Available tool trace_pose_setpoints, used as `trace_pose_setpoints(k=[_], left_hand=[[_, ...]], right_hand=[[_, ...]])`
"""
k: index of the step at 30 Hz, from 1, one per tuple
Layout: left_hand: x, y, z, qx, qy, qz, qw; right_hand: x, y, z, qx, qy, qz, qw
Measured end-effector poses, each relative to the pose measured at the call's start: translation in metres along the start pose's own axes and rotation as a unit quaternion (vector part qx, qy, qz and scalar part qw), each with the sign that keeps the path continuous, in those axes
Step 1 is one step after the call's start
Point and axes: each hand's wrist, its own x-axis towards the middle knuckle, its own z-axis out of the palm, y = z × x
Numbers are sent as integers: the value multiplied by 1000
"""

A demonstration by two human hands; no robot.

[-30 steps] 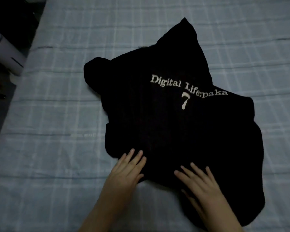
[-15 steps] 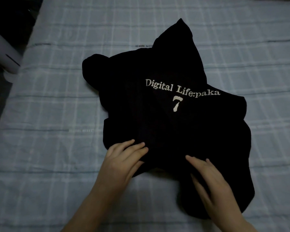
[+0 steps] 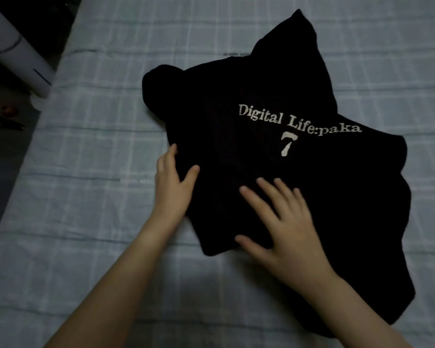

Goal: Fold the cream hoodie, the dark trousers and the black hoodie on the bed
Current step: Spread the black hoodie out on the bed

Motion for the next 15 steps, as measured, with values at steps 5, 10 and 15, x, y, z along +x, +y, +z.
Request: trace_pose_setpoints(k=[5,10,15], left_hand=[[-10,-15,4,-163,67,-100,979],[-20,-35,-11,-208,-40,-100,972],[-35,-30,-26,-202,-28,-87,975]], right_hand=[[22,12,30,-20,-75,17,997],[17,28,29,113,-28,66,991],[16,21,25,89,-26,44,995]])
